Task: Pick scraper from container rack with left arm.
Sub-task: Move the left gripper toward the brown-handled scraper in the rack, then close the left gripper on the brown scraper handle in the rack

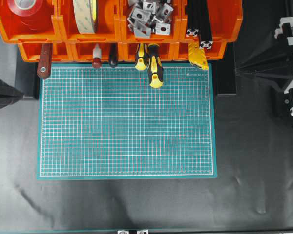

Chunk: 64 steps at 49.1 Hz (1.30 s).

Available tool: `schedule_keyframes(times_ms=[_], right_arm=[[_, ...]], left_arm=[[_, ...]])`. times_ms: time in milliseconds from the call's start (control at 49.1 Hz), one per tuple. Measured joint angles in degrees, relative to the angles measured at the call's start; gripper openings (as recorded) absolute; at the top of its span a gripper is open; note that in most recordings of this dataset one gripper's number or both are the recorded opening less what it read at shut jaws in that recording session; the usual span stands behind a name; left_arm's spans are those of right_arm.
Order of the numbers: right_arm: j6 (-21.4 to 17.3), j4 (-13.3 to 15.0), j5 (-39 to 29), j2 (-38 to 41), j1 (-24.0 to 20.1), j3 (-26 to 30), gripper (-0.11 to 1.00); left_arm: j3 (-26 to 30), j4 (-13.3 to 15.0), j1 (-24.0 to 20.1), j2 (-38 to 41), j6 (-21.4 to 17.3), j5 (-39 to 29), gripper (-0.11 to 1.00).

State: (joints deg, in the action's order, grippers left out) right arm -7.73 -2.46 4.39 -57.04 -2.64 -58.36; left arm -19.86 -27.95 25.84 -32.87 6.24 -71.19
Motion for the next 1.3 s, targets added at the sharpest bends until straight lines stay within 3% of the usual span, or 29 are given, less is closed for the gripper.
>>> schedule_keyframes(times_ms=[61,143,265,428,672,1018,1100,1303], right_arm=[[-0.7,0.0,-0.5,-0.1,-0.1,0.0,-0.01],[-1.1,0.0,-1.1,-0.2,-0.2,0.0,-0.01],[-1.1,0.0,-1.5,-0.2,-0.2,0.0,-0.01],[-1.1,0.0,-1.6,-0.3,-0.2,0.0,-0.01],[-1.1,0.0,-2.3,-0.3,-0.1,0.0,-0.01],[-1.1,0.0,-2.7,-0.3,-0.2,0.0,-0.01],[-1.1,0.0,-2.7,-0.3,-0.2,0.0,-0.01],[-1.1,0.0,-2.7,-0.4,-0.1,0.0,-0.01]], left_arm=[[0.1,-7.7,4.4,1.6,5.5,-3.6,0.0],[-0.2,-14.9,9.2,3.3,12.7,-6.8,0.0],[-2.9,-20.3,12.9,6.9,21.3,-9.8,0.0],[-7.6,-27.2,14.8,11.8,27.3,-13.4,0.0],[-15.3,-28.4,14.0,12.3,33.5,-11.0,0.0],[-17.5,-28.4,13.1,9.9,34.5,-6.3,0.03],[-17.9,-28.4,12.4,9.6,34.5,-6.2,0.19],[-19.3,-28.4,9.5,9.6,34.5,-4.4,0.78]])
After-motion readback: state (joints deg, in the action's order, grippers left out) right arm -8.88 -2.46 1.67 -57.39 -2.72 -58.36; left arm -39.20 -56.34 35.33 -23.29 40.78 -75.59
